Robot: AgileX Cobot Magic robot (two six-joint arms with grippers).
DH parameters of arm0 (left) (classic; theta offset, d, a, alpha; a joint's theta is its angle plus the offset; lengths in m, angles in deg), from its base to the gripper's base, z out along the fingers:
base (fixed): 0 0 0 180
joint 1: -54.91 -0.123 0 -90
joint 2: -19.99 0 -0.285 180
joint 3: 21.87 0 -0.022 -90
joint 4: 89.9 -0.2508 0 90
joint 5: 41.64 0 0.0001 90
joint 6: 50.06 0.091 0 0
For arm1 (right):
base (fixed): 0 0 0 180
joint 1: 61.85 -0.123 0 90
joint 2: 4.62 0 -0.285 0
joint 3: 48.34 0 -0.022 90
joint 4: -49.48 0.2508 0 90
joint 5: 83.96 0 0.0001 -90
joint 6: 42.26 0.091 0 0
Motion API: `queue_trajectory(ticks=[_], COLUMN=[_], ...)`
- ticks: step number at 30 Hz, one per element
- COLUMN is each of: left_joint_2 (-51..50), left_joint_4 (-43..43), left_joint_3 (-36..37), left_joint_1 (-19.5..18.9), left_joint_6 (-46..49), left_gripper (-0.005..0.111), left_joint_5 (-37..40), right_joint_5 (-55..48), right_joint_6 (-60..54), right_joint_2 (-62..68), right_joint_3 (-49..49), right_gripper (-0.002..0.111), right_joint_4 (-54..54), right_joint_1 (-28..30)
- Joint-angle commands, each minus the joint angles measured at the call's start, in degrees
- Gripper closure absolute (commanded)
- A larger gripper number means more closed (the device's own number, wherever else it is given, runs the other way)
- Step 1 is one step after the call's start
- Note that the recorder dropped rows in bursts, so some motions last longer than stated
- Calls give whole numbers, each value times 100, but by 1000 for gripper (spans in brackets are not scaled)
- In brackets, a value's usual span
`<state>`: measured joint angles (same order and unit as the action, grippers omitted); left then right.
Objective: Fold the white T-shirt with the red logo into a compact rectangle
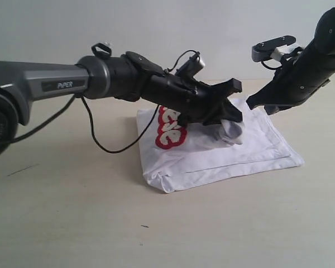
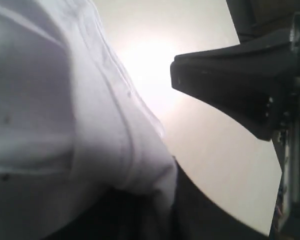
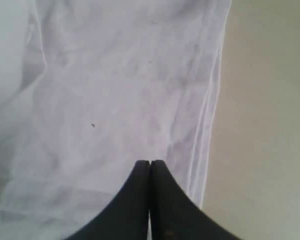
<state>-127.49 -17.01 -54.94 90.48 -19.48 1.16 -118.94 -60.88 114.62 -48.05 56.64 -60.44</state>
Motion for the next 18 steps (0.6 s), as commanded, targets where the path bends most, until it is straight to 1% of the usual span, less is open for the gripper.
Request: queue_trajectory(ticks=[1, 2, 3, 4, 5, 9, 12, 14, 18], left_joint_2=[-306, -355, -377, -378, -378, -378, -378, -378, -368], left_joint_4=[296, 298, 309, 309, 309, 296, 150, -88, -955], left_joint_3=[-413, -471, -521, -562, -593, -772, -911, -1011, -1128], left_joint_1=[136, 152, 152, 152, 152, 84, -90, -242, -646], left_joint_6=[-79, -79, -79, -66, -55, 132, 132, -5, -482], left_gripper=[52, 37, 27, 18, 15, 17, 17, 17, 17], left_joint_5=[49, 49, 49, 84, 146, 392, 733, 1115, 2247], right_joint_5=[53, 61, 70, 85, 85, 99, 104, 104, 91], right_joint_6=[87, 87, 87, 87, 87, 87, 75, 75, 29], right_joint_2=[-74, -74, -74, -74, -74, -74, -74, -74, -74], right_joint_3=[-5, -5, -5, -5, -5, -5, -5, -5, -5], right_gripper=[108, 108, 108, 108, 108, 108, 108, 108, 108], right_joint_4=[-8, -8, -8, -8, -8, -25, -26, -26, -26], right_joint_1=[-9, -9, -9, -9, -9, -9, -9, -9, -9])
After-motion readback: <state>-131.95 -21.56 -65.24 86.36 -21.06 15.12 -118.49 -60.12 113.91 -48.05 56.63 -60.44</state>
